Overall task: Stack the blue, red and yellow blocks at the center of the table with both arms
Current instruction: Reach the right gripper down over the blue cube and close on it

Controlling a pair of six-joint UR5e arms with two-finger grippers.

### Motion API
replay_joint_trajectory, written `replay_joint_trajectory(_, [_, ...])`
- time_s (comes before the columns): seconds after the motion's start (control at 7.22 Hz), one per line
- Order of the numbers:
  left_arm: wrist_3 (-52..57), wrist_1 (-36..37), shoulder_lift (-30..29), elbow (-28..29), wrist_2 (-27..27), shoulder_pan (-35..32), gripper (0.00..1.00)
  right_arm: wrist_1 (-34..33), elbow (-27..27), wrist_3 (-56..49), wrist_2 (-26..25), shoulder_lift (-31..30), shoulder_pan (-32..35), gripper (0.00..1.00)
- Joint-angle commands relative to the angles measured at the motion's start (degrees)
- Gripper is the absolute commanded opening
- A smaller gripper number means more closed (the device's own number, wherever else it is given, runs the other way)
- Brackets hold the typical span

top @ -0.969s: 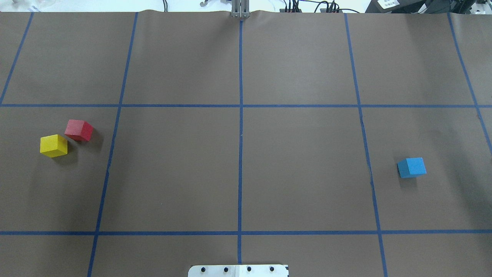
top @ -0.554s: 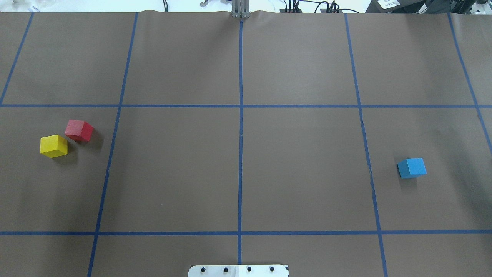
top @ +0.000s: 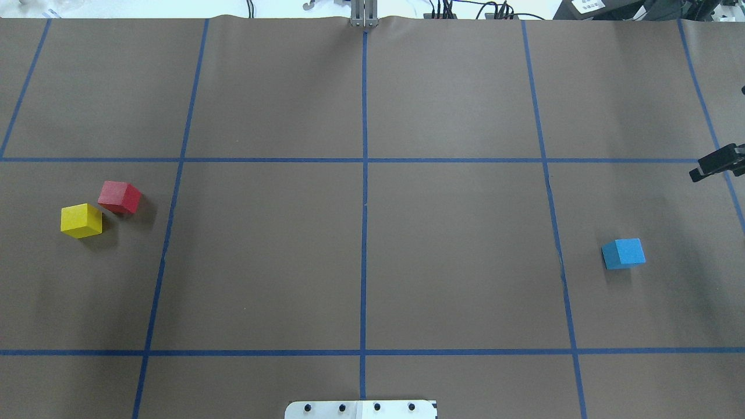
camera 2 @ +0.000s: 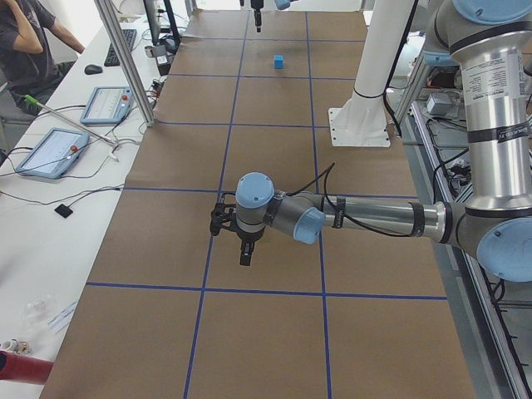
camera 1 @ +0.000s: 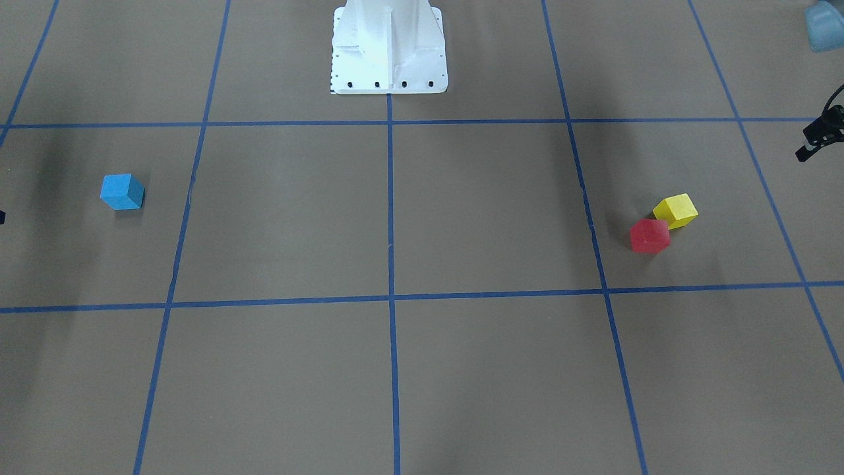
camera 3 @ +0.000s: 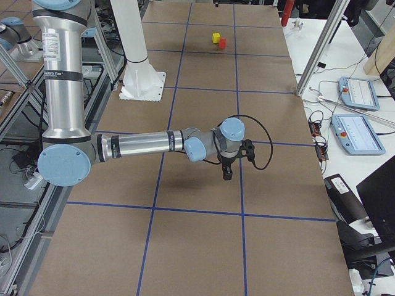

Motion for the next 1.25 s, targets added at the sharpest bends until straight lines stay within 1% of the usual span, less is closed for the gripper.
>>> replay_joint_trajectory(0.0, [-0.2,-1.2,0.0,-0.2,0.2,0.1,1.0,6.8,4.6,10.9,-3.5,-1.3,-10.3,1.0])
replay_joint_trajectory(0.14, [-0.3,-2.0,0.1,-0.5,0.3,0.0,1.0,12.6,4.3,11.5,-6.2,-4.7,-13.3,1.0])
replay_joint_trajectory(0.28, [-0.3,-2.0,0.1,-0.6,0.3,0.0,1.0,15.1,3.9,14.4,-6.4,-6.1,-14.5,1.0])
replay_joint_trajectory(0.42, [-0.4,-2.0,0.1,-1.0,0.3,0.0,1.0,17.9,4.0,23.4,-6.6,-6.1,-16.3,1.0])
replay_joint_trajectory(0.55, [-0.4,-2.0,0.1,-0.9,0.6,0.0,1.0,20.2,4.0,28.8,-8.6,-6.0,-18.6,1.0])
replay_joint_trajectory(0.69, [-0.3,-2.0,0.1,-1.2,0.6,-0.1,1.0,20.2,3.9,31.6,-11.9,-5.8,-21.9,1.0])
replay_joint_trajectory(0.83, [-0.3,-2.0,0.2,-1.6,0.6,-0.1,1.0,20.2,3.9,32.0,-14.4,-6.1,-23.7,1.0])
replay_joint_trajectory(0.97, [-0.4,-2.0,0.6,-1.8,0.6,-0.1,1.0,20.2,3.9,32.1,-14.5,-6.2,-24.2,1.0])
replay_joint_trajectory(1.11, [-0.4,-2.0,0.7,-2.0,0.6,-0.1,1.0,20.2,3.6,32.1,-14.5,-6.3,-24.9,0.96])
